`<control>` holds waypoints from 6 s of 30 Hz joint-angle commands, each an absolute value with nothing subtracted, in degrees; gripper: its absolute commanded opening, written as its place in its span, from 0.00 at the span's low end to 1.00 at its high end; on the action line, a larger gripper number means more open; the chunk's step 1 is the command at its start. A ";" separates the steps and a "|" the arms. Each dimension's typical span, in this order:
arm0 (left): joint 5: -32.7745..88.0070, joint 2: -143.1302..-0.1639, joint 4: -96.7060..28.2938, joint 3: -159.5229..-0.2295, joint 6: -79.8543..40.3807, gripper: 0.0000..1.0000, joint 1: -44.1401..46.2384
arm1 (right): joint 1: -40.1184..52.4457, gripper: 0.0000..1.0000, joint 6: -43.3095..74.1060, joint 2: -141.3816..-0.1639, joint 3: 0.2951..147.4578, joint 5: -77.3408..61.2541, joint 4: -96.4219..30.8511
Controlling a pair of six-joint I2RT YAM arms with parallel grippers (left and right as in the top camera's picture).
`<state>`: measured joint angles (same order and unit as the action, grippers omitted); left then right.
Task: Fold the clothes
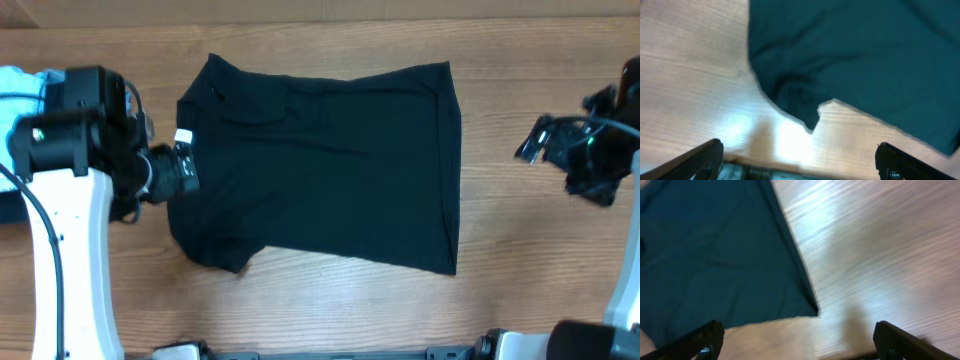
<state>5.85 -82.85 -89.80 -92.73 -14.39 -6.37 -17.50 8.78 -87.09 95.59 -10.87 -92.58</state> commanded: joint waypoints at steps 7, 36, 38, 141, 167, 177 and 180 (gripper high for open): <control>20.91 -71.07 -68.88 -48.88 -13.65 1.00 -5.87 | -16.19 1.00 18.31 -77.21 51.51 -30.28 -73.95; 19.90 -71.13 -57.49 -41.71 -15.42 1.00 -5.87 | -16.14 0.04 27.24 -77.25 27.86 -29.67 -40.84; 19.53 -71.13 -56.86 -41.71 -15.38 1.00 -5.87 | -16.14 0.04 27.24 -77.25 28.21 -29.67 -41.17; 3.75 -97.51 -23.55 -64.40 -22.98 0.07 -7.68 | -8.49 0.04 15.90 -90.15 52.84 -12.88 -26.15; 18.59 -97.49 -23.57 -64.40 -22.22 0.56 -7.68 | -6.11 0.57 14.74 -90.15 52.84 -12.84 -36.05; 7.11 -97.51 -38.33 -64.40 -21.80 0.48 -7.81 | -6.11 0.57 14.74 -90.15 52.84 -12.84 -36.73; 7.94 -97.56 -38.59 -64.20 -21.19 0.48 -7.40 | -6.11 0.57 14.74 -90.15 52.84 -12.84 -36.69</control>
<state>8.71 -97.21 -38.59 -64.03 -23.31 -7.86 -6.24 14.96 -89.97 51.66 -13.08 -36.95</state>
